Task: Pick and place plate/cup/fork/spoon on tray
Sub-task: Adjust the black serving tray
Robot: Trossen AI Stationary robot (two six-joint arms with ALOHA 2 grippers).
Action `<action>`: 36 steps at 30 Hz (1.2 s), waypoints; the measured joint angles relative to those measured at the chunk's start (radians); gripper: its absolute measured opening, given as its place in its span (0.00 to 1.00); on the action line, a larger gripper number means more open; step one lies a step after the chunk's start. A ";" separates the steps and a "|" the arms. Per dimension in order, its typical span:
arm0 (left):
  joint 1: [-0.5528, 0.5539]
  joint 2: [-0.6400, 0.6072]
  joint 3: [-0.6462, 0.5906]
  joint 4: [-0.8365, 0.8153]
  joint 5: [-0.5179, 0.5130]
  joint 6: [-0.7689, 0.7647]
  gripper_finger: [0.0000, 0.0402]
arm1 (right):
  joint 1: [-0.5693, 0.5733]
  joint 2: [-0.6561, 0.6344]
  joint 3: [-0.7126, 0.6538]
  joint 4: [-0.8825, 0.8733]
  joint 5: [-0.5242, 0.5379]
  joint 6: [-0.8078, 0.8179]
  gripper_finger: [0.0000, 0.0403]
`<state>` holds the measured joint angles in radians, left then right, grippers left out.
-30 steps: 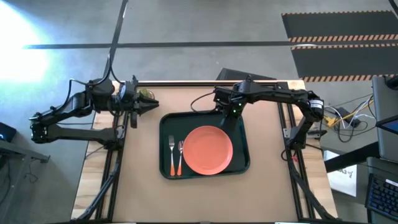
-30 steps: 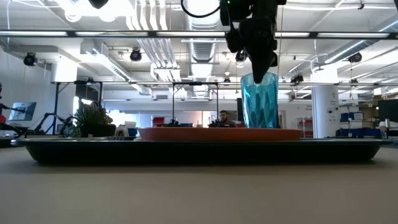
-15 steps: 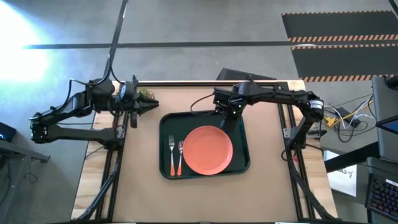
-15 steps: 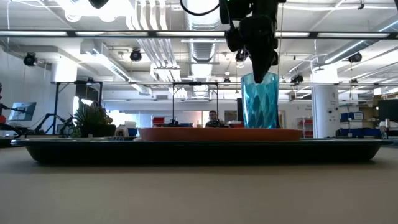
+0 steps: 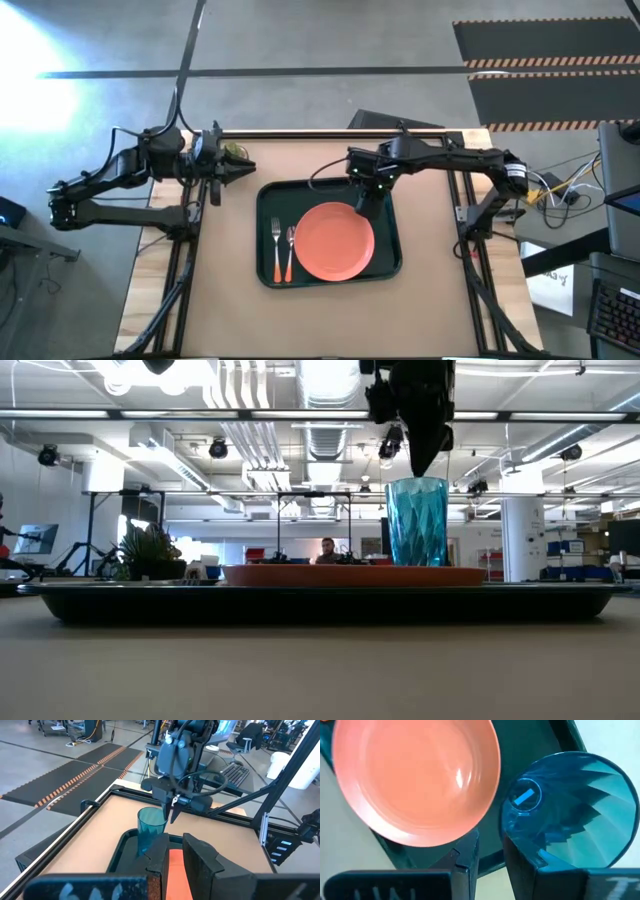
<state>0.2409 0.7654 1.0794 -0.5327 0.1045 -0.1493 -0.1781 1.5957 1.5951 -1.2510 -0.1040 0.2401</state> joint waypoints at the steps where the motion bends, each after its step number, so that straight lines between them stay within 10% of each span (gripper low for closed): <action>1: 0.000 0.000 0.000 0.000 0.000 0.000 0.09 | 0.005 -0.005 0.000 0.002 0.000 0.008 0.19; 13: 0.000 0.009 0.000 -0.207 -0.017 -0.002 0.09 | 0.076 -0.108 0.001 0.172 0.000 0.051 0.15; 20: 0.000 0.060 -0.038 -0.530 -0.196 -0.084 0.01 | 0.103 -0.257 0.001 0.442 0.004 -0.065 0.04; 36: 0.000 0.151 -0.517 -0.443 -0.232 -0.379 0.00 | 0.133 -0.470 0.001 0.460 0.237 -0.155 0.02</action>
<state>0.2409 0.9161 0.5625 -0.9757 -0.1276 -0.5281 -0.0452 1.1253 1.5959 -0.7906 0.1329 0.0851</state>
